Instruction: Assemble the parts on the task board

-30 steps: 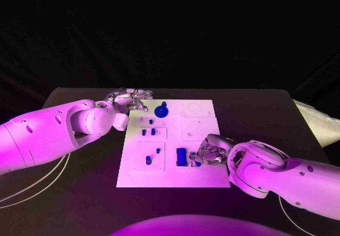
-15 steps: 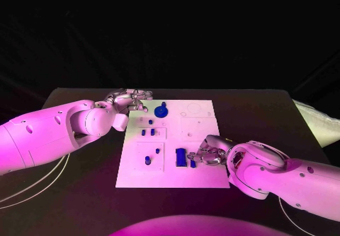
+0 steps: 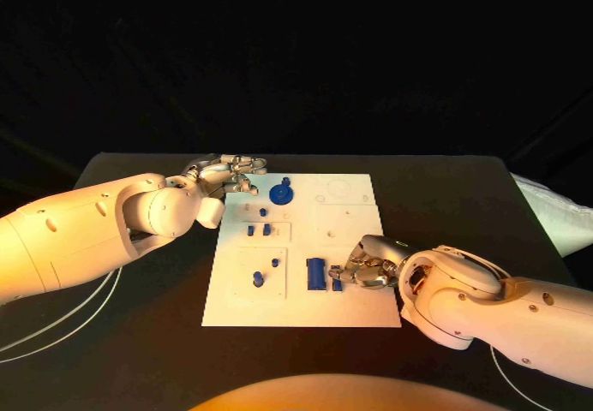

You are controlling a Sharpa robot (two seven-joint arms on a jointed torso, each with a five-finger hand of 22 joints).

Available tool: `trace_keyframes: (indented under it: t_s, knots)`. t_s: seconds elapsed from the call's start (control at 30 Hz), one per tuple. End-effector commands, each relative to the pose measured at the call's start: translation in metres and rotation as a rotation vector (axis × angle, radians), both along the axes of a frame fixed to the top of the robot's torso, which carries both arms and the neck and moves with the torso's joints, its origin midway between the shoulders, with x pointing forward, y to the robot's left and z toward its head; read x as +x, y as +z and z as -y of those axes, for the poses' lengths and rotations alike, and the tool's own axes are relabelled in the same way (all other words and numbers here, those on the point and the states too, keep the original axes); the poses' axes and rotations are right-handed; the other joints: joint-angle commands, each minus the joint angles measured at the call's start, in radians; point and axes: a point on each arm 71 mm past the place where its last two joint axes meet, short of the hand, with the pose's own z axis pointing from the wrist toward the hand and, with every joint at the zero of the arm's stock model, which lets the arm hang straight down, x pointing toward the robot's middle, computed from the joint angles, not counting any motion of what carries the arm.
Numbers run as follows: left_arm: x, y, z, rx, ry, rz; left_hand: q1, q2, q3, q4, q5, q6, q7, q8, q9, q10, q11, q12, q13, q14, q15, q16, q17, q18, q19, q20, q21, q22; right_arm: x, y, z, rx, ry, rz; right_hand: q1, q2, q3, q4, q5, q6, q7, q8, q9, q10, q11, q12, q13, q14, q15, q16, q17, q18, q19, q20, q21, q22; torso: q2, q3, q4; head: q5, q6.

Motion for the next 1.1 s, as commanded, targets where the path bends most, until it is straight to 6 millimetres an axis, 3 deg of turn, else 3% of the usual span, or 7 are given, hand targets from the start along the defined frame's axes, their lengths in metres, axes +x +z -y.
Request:
trace_keyframes:
  t_s: [0.03, 0.23, 0.37, 0.77, 1.1]
  knots:
    - [-0.0003, 0.0008, 0.0023, -0.006, -0.02, 0.006, 0.0, 0.007, 0.0, -0.007, 0.001, -0.007, 0.003, 0.004, -0.001, -0.009, 0.001, 0.003, -0.001, -0.008, 0.0, 0.001, -0.002, 0.011, 0.007, -0.002, -0.004, -0.001, -0.0021, 0.0002, -0.0007, -0.01, 0.033, 0.001, 0.019, -0.008, -0.013, -0.005, -0.013, 0.004, 0.001, 0.006, 0.002, 0.003, 0.004, -0.005, -0.002, 0.072, -0.006, 0.001, 0.097, -0.007, 0.005, -0.002, 0.003, -0.001, 0.0, 0.0005, 0.0002, 0.0, 0.0]
    - [-0.0001, 0.0007, 0.0015, -0.005, -0.017, 0.005, 0.0, 0.007, 0.0, -0.007, 0.001, -0.007, 0.003, 0.004, -0.001, -0.009, 0.001, 0.003, -0.001, -0.008, 0.0, 0.001, -0.002, 0.011, 0.007, -0.002, -0.004, -0.001, -0.0051, 0.0009, 0.0019, 0.012, 0.069, -0.015, 0.08, -0.041, -0.047, -0.034, -0.066, -0.025, 0.013, -0.005, -0.001, -0.035, 0.013, -0.083, -0.055, 0.062, 0.0, -0.029, 0.053, 0.003, -0.018, 0.002, -0.028, -0.056, 0.0, 0.0003, -0.0006, 0.002, 0.0]
    - [0.0, 0.0006, 0.0012, -0.004, -0.016, 0.005, 0.0, 0.007, 0.0, -0.007, 0.001, -0.007, 0.003, 0.004, -0.001, -0.009, 0.001, 0.003, -0.001, -0.008, 0.0, 0.001, -0.002, 0.011, 0.007, -0.002, -0.004, -0.001, -0.0053, 0.0009, 0.0044, 0.021, 0.077, -0.017, 0.11, -0.054, -0.071, -0.045, -0.079, -0.048, 0.024, -0.017, -0.006, -0.081, 0.024, -0.176, -0.122, 0.051, 0.009, -0.062, 0.008, 0.013, -0.042, 0.009, -0.061, -0.108, 0.0, 0.0005, -0.0026, 0.003, 0.0]
    - [0.0001, 0.0004, 0.0018, 0.0, -0.019, 0.004, 0.0, 0.007, 0.0, -0.007, 0.001, -0.007, 0.003, 0.004, -0.001, -0.009, 0.001, 0.003, -0.001, -0.008, 0.0, 0.001, -0.002, 0.011, 0.007, -0.002, -0.004, -0.001, -0.0034, -0.0015, 0.0085, 0.004, 0.075, -0.024, 0.125, -0.049, -0.081, -0.047, -0.086, -0.049, 0.026, -0.018, -0.006, -0.083, 0.025, -0.181, -0.125, 0.052, 0.01, -0.063, 0.009, 0.013, -0.042, 0.012, -0.062, -0.108, 0.0, -0.0003, 0.0, -0.002, -0.001]
    - [0.0, 0.0004, 0.0026, 0.0, -0.022, 0.004, 0.0, 0.007, 0.0, -0.007, 0.001, -0.007, 0.003, 0.004, -0.001, -0.009, 0.001, 0.003, -0.001, -0.008, 0.0, 0.001, -0.002, 0.011, 0.007, -0.002, -0.004, -0.001, 0.0026, -0.0059, 0.0069, -0.021, 0.062, -0.024, 0.143, -0.026, -0.086, -0.048, -0.09, -0.042, 0.023, -0.015, -0.005, -0.07, 0.023, -0.165, -0.113, 0.056, 0.009, -0.058, 0.019, 0.011, -0.036, 0.012, -0.057, -0.096, 0.0, -0.0005, 0.0, -0.005, -0.002]
